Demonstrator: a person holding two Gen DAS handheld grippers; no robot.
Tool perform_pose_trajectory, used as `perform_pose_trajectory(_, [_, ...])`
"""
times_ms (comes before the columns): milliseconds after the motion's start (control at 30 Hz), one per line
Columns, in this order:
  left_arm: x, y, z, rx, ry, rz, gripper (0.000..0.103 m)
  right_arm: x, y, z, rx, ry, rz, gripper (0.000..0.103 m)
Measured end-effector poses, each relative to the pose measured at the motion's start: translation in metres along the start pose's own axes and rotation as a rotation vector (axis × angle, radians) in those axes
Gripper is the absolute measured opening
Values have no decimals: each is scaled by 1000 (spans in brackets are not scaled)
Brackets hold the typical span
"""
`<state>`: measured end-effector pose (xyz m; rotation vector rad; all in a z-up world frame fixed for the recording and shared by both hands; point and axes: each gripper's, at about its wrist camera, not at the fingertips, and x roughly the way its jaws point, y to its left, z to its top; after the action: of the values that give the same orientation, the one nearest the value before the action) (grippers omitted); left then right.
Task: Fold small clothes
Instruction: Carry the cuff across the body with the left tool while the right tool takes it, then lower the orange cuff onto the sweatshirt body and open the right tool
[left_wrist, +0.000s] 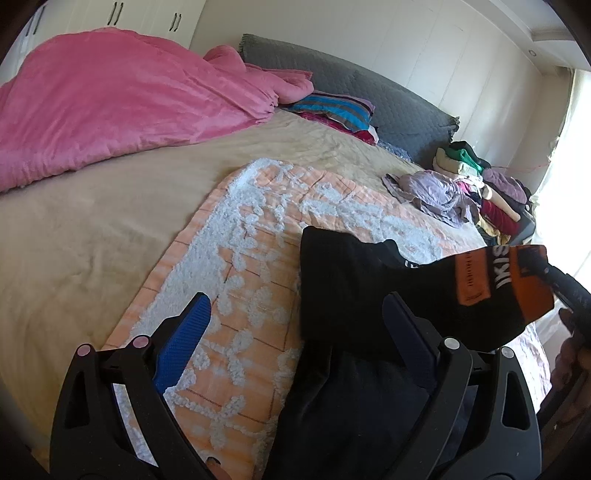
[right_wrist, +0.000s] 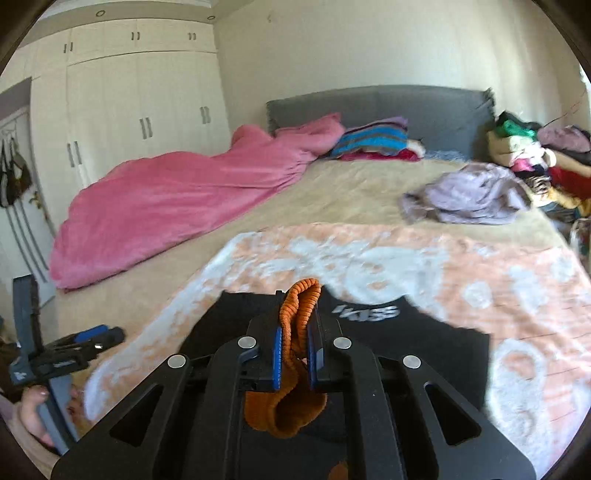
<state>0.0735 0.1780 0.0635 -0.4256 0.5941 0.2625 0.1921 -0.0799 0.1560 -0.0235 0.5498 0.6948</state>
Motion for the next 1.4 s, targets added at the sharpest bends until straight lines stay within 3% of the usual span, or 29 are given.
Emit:
perform_pose_trajectory(400, [21,-40,-11,89,49,-20,87,-9,-62,-36,66,8,-158,9])
perform_pose_trajectory(1000, [68,-76,-23,153,146,-47,86,10,-95,-64,150,86,-203,9])
perform_pose_trajectory(1267, [80,-88,-12,161,161,-98,43,14,-107,-72,191,127,-238,14])
perform_pose_trajectory(1333, [86,-92,-9,164,175,-110,35,11,-109,-73,206,120,-247,15])
perform_pose_trajectory(1400, [96,-92,-10,172,204,-98,35,7,-109,-75,202,112,-266,17])
